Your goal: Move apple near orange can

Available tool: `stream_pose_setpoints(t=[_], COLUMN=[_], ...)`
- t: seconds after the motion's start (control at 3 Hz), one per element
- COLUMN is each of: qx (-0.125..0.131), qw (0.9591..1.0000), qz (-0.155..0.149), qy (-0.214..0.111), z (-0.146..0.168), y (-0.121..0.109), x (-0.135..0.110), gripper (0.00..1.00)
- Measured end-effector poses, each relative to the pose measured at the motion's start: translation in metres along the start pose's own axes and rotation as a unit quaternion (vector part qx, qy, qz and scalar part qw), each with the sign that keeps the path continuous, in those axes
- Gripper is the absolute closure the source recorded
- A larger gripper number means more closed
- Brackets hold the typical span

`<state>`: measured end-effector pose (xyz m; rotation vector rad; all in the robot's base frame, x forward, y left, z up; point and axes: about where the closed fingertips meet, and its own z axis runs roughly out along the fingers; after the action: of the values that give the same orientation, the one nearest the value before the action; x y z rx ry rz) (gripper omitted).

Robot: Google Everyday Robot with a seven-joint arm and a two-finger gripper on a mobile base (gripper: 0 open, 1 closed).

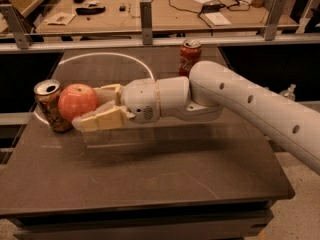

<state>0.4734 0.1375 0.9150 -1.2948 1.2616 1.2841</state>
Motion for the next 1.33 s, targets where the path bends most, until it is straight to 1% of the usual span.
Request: stream_pose_setpoints(t=[0.33,0.67,1.0,1.33], qx=[-0.007,0.029,0.051,0.059], qw=[0.9998,0.9979,0.996,0.9953], qz=[0.017,0.047,0.054,0.052], qy=[0.008,0.033,0.049,0.057], z=[0.021,0.029,0.032,0.035], y=[0.003,-0.009,-0.013,-0.013], x=[0.01,0.03,0.047,0.058], gripper=[1.0,1.0,1.0,1.0])
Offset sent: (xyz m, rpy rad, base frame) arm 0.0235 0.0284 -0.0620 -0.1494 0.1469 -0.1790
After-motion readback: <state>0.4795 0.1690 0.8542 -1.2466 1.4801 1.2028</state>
